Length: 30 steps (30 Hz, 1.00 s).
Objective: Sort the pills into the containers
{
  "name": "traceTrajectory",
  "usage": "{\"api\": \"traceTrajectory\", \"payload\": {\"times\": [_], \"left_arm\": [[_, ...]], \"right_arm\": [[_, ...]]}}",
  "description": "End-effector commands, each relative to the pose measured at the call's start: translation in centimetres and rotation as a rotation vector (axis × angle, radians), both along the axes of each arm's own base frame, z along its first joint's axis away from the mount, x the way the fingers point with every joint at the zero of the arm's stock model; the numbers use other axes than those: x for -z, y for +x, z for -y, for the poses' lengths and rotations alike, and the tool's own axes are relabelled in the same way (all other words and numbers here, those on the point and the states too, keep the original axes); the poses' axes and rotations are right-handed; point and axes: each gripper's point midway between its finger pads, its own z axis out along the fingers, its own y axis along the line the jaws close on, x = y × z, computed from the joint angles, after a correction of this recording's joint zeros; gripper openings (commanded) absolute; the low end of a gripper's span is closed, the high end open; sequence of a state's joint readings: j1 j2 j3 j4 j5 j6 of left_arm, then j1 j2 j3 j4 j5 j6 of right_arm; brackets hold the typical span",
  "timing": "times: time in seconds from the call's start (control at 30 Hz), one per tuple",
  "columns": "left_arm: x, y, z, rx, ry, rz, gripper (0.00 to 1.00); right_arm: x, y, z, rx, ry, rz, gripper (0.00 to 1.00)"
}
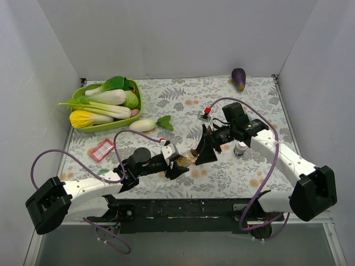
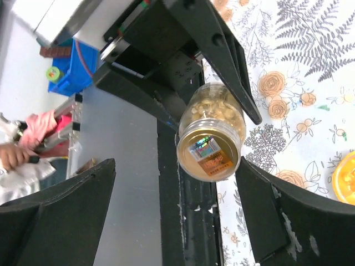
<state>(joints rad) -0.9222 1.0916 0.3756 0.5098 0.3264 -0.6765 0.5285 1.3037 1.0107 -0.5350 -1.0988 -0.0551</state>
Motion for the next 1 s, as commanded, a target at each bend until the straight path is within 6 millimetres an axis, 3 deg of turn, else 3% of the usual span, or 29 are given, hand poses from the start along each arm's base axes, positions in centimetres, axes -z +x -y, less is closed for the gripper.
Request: {"api": "traceTrajectory", "payload": {"times": [0.0,0.07,0.2,0.27,0.37,0.53,0.6,0.63,0.73,0.97], "left_arm": [[-0.6,-2.1,-0.4,0.083,-0.033,0.002,0.0],[-1.2,-3.2,-0.5,0.127,-0.06,-0.02,0.0],[-1.8,-5.5,-0.2,0.24,-0.086,-0.077,0.0],[-2.2,-6.2,-0.2,0.268,-0.102,-0.098,0.0],[-2.7,-7.4,-0.4,0.318,-0.127,-0.124,0.0],[-2.3,-8.8,-0.2,0.393,-0.128,-0.199,0.0],[-2.1,-8.9,0.0,0.405,-0.124,-0.216,0.0],[-2.3,-8.9,0.0,0.407,-0.129,-0.221,0.0],[-2.5,-9.0,0.2,0.414,-0.145,-0.215,0.0],[-2.9,-8.8,0.5,0.422,-0.143,-0.205,0.0]], "right_arm": [[-3.8,-1.5,0.9,-0.18,0.181,0.342,0.95],[-2.6,-2.6,2.2,-0.244,0.139,0.426,0.96],[1.2,-0.4,4.0,-0.318,0.015,0.742,0.97],[0.7,0.3,3.9,-0.346,0.055,0.922,0.97],[-1.5,-0.6,3.3,-0.425,0.212,1.105,0.98],[-3.6,-2.9,2.1,-0.471,0.385,1.206,0.97],[-3.4,-3.1,1.4,-0.482,0.371,1.249,0.97],[-3.4,-4.2,0.9,-0.516,0.389,1.261,0.97],[-2.6,-5.0,0.3,-0.538,0.367,1.21,0.93],[-1.4,-5.1,-0.4,-0.546,0.298,1.167,0.79]]}}
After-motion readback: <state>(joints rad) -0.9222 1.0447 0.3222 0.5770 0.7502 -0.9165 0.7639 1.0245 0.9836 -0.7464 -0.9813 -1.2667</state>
